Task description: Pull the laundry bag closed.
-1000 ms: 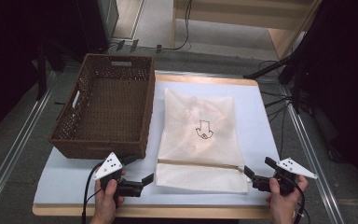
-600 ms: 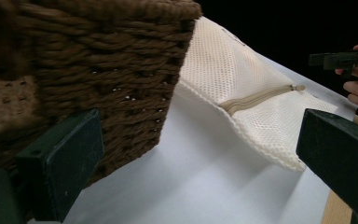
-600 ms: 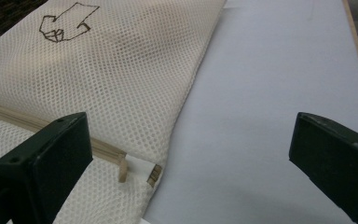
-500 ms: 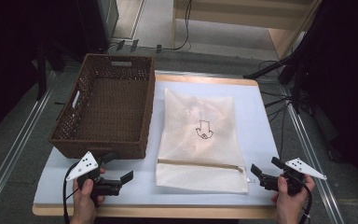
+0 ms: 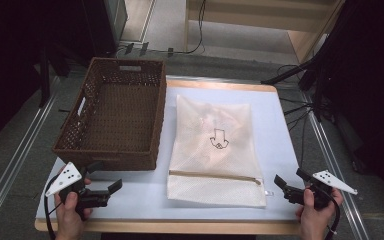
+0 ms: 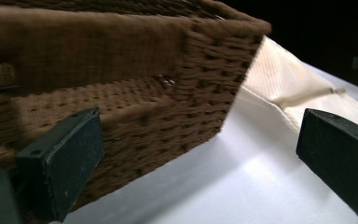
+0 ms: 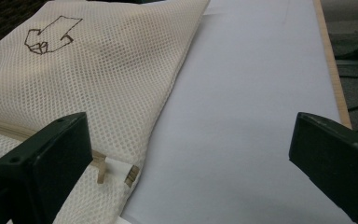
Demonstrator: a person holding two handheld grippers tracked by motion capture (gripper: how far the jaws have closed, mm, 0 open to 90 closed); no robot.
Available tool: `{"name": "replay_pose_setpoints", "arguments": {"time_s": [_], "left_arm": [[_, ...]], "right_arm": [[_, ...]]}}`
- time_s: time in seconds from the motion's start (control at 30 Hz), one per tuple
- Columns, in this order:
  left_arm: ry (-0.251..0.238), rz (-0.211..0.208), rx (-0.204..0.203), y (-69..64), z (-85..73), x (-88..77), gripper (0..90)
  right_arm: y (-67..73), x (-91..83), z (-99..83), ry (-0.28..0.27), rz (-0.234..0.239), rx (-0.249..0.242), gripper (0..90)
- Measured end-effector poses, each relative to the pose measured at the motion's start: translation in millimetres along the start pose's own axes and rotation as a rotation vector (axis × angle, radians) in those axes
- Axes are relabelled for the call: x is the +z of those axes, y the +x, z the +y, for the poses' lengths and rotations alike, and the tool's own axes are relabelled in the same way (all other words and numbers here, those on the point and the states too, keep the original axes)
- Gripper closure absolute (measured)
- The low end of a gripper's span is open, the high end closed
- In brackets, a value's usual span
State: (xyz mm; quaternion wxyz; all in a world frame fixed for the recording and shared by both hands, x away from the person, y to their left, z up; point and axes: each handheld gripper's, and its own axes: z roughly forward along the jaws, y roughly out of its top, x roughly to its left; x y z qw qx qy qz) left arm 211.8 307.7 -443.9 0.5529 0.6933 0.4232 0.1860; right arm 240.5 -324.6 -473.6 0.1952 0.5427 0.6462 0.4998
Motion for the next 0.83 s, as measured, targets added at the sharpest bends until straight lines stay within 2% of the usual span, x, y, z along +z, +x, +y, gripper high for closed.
{"name": "replay_pose_setpoints", "arguments": {"time_s": [0.07,0.57,0.67,0.8,0.83], "left_arm": [[-0.003,0.009,-0.005,2.4,0.3,-1.9,0.6],[0.011,-0.014,0.007,-2.5,-0.7,4.7,0.6],[0.01,-0.011,0.008,-4.6,-0.1,5.6,0.6],[0.002,-0.027,0.013,-9.0,2.1,6.7,0.6],[0.01,-0.013,0.023,-12.8,2.8,8.3,0.6]], "right_arm": [[-1.4,-0.7,0.0,-0.007,0.004,0.007,0.0],[-2.0,-0.4,-0.5,-0.012,0.008,-0.002,0.0],[-2.2,-0.2,-0.5,-0.011,0.007,-0.003,0.0],[-2.0,0.1,-0.8,-0.008,0.002,-0.001,0.0],[-1.9,0.4,-0.7,-0.009,-0.007,-0.003,0.0]]}}
